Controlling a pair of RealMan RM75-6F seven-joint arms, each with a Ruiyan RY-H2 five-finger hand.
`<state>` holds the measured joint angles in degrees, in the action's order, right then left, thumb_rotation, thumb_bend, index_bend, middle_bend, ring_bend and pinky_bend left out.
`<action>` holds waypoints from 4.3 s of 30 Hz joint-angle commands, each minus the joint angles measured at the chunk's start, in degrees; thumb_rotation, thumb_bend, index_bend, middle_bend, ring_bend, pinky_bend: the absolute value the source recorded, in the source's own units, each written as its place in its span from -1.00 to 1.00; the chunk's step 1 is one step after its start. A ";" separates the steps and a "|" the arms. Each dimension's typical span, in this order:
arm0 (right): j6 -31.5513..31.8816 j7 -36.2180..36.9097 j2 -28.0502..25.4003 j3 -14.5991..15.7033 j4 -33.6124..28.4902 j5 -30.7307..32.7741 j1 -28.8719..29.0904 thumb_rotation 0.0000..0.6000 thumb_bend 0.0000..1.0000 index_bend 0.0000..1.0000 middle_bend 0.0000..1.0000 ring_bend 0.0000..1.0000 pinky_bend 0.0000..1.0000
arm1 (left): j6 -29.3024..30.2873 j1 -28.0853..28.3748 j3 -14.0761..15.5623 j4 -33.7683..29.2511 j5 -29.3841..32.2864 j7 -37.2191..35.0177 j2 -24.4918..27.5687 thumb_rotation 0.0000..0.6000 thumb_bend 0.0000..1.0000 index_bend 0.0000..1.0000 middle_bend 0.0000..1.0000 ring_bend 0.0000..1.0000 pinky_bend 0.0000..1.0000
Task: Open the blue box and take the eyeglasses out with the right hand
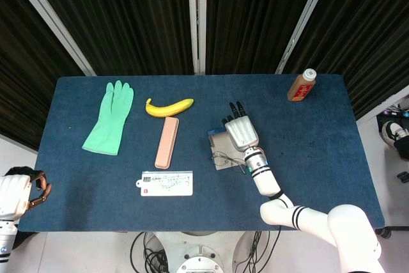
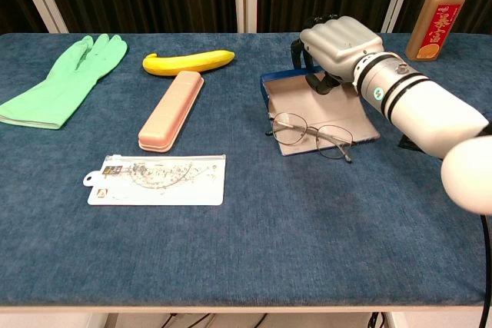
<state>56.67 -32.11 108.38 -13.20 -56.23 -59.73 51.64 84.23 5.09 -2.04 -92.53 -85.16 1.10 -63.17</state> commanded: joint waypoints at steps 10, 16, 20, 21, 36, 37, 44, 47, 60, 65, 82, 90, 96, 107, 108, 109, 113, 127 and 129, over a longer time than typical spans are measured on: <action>-4.56 -3.14 -10.95 -3.43 -17.46 7.54 -0.78 1.00 -0.58 -0.91 -0.62 -1.00 -1.00 | -0.02 0.00 0.02 -0.02 -0.03 -0.17 0.06 1.00 -0.25 0.32 0.33 -0.14 -0.26; -3.63 -0.85 -18.57 -0.67 -30.84 6.41 -4.42 1.00 -0.51 -0.66 -0.62 -1.00 -1.00 | -0.01 0.01 0.02 -0.06 -0.03 0.11 0.03 1.00 -0.25 0.32 0.33 -0.14 -0.26; -4.11 -0.42 -20.78 1.91 -35.52 7.41 -5.70 1.00 -0.40 -0.44 -0.62 -1.00 -1.00 | 0.05 0.00 0.03 -0.09 -0.03 0.47 -0.03 1.00 -0.25 0.32 0.33 -0.14 -0.26; -4.09 -0.65 -20.75 2.41 -35.84 7.68 -5.75 1.00 -0.37 -0.39 -0.62 -1.00 -1.00 | 0.07 -0.01 0.03 -0.09 -0.04 0.53 -0.04 1.00 -0.25 0.32 0.33 -0.14 -0.26; -3.79 -3.42 -17.91 5.36 -33.55 13.01 -4.29 1.00 -0.35 -0.28 -0.62 -1.00 -1.00 | 0.00 0.01 0.05 -0.05 -0.07 0.07 0.06 1.00 -0.25 0.32 0.33 -0.14 -0.26; -4.01 -3.55 -17.80 5.47 -33.47 13.34 -4.12 1.00 -0.35 -0.28 -0.62 -1.00 -1.00 | -0.01 0.01 0.04 -0.06 -0.07 0.09 0.06 1.00 -0.25 0.32 0.33 -0.14 -0.26; -5.40 -3.76 -17.09 6.22 -33.98 13.94 -2.78 1.00 -0.35 -0.28 -0.62 -1.00 -1.00 | 0.00 0.00 0.03 -0.10 -0.03 0.12 0.06 1.00 -0.25 0.32 0.33 -0.14 -0.26; -5.45 -4.03 -17.30 6.85 -34.78 13.82 -2.52 1.00 -0.34 -0.27 -0.62 -1.00 -1.00 | 0.01 -0.01 0.04 -0.11 -0.04 0.05 0.08 1.00 -0.25 0.32 0.33 -0.14 -0.27; -4.66 -3.05 -15.83 6.55 -32.14 14.05 -1.64 1.00 -0.24 -0.06 -0.53 -1.00 -1.00 | -0.05 0.00 0.06 -0.12 -0.06 -0.21 0.16 1.00 -0.25 0.32 0.33 -0.14 -0.26; -4.92 -2.48 -15.09 6.61 -31.11 13.83 -1.36 1.00 -0.23 0.04 -0.50 -1.00 -1.00 | -0.06 0.00 0.08 -0.14 -0.10 -0.36 0.19 1.00 -0.25 0.32 0.33 -0.14 -0.26; -4.18 -1.11 -21.14 8.38 -37.60 4.86 -1.63 1.00 -0.05 0.30 -0.35 -1.00 -1.00 | -0.12 0.03 0.07 -0.11 -0.06 -0.28 0.17 1.00 -0.25 0.32 0.33 -0.14 -0.26; -9.89 1.63 -22.13 8.15 -40.56 -0.49 1.36 1.00 -0.05 0.30 -0.34 -1.00 -1.00 | -0.01 -0.01 0.04 -0.22 0.02 0.11 0.09 1.00 -0.25 0.32 0.33 -0.14 -0.27; -14.22 0.52 -18.71 8.90 -38.10 -0.86 4.60 1.00 -0.05 0.26 -0.36 -1.00 -1.00 | -0.07 0.00 0.04 -0.16 0.00 -0.19 0.15 1.00 -0.25 0.32 0.33 -0.14 -0.27; -12.09 -3.52 -17.08 10.23 -38.16 -0.80 5.95 1.00 -0.26 -0.88 -0.66 -1.00 -1.00 | -0.20 0.04 0.10 -0.13 -0.07 -0.73 0.33 1.00 -0.25 0.32 0.33 -0.14 -0.27; -11.29 -3.91 -17.70 10.38 -38.82 -0.73 5.67 1.00 -0.26 -0.93 -0.68 -1.00 -1.00 | -0.21 0.05 0.10 -0.13 -0.08 -0.76 0.34 1.00 -0.26 0.32 0.33 -0.14 -0.27; -10.26 -4.19 -18.44 10.51 -39.57 -0.73 5.25 1.00 -0.26 -0.97 -0.69 -1.00 -1.00 | -0.22 0.05 0.11 -0.13 -0.08 -0.77 0.34 1.00 -0.25 0.32 0.33 -0.14 -0.27; -2.79 -3.92 -23.18 11.38 -43.39 -1.55 1.04 1.00 -0.26 -0.98 -0.70 -1.00 -1.00 | -0.13 0.02 0.10 -0.09 -0.13 -0.87 0.31 1.00 -0.25 0.32 0.33 -0.14 -0.27; 30.57 4.63 -37.88 19.94 -47.89 -15.58 -23.72 1.00 -0.35 -0.99 -0.83 -1.00 -1.00 | 0.25 -0.08 0.06 -0.04 -0.19 0.10 -0.03 1.00 -0.25 0.32 0.33 -0.14 -0.27; 34.60 7.56 -38.91 21.21 -47.28 -17.64 -27.68 1.00 -0.48 -1.00 -0.84 -1.00 -1.00 | 0.29 -0.09 0.05 -0.01 -0.19 0.31 -0.10 1.00 -0.26 0.32 0.33 -0.14 -0.27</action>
<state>85.72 -28.84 72.37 5.32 -103.59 -73.37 29.49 84.51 5.01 -1.98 -92.55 -85.35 1.39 -63.25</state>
